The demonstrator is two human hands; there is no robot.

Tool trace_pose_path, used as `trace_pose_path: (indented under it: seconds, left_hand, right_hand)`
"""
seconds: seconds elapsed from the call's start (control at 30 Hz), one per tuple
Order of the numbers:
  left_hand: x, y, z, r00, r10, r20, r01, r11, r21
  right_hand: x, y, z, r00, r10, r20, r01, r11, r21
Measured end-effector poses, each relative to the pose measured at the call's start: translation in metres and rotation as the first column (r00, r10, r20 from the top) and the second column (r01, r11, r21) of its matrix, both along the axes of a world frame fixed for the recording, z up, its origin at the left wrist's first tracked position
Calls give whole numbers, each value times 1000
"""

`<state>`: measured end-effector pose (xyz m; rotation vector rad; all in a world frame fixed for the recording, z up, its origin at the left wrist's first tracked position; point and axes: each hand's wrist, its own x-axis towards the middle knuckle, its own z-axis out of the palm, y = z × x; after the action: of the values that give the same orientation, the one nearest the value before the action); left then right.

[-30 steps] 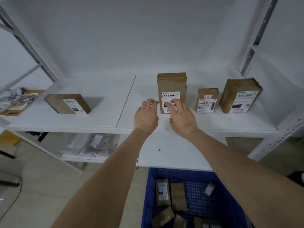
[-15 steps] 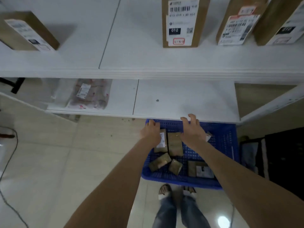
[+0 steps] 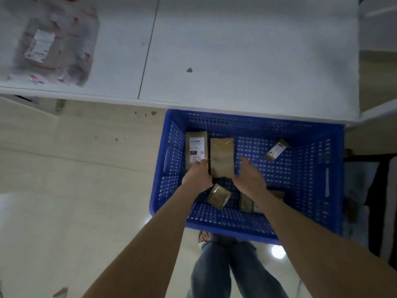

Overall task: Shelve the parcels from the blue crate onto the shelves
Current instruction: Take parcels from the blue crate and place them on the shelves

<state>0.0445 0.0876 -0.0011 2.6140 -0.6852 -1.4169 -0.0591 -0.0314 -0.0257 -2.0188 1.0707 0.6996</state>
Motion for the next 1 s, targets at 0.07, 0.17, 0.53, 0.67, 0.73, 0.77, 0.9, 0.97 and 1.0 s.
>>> trace_pose_path:
  seconds: [0.07, 0.17, 0.53, 0.67, 0.73, 0.77, 0.9, 0.97, 1.0]
  left_hand:
    - [-7, -5, -46, 999, 16, -32, -15, 1000, 6]
    - [-11, -10, -115, 999, -2, -35, 2, 1000, 23]
    - [17, -38, -277, 990, 87, 109, -89, 996, 9]
    - [31, -33, -301, 979, 161, 126, -175, 979, 108]
    - [33, -30, -309, 970, 236, 58, -242, 964, 110]
    - [34, -30, -314, 960, 279, 35, -281, 954, 101]
    - [38, -29, -317, 914, 404, -30, -401, 913, 75]
    - [36, -27, -308, 886, 454, -95, -450, 891, 65]
    - [34, -27, -299, 874, 472, -113, -467, 881, 68]
  right_hand:
    - [-2, -3, -48, 998, -54, -13, 55, 998, 39]
    - [0, -2, -118, 982, -183, -47, 187, 976, 111]
    - [27, -23, -296, 811, -584, -47, 568, 765, 304]
    - [28, -29, -324, 757, -649, -75, 628, 693, 353]
    - [31, -31, -333, 740, -670, -59, 644, 679, 354]
    - [32, -32, -334, 736, -675, -58, 646, 674, 358]
    - [34, -36, -331, 765, -643, -48, 614, 703, 360]
    - [34, -37, -321, 794, -607, -21, 580, 747, 325]
    - [35, -35, -312, 811, -585, -24, 562, 765, 315]
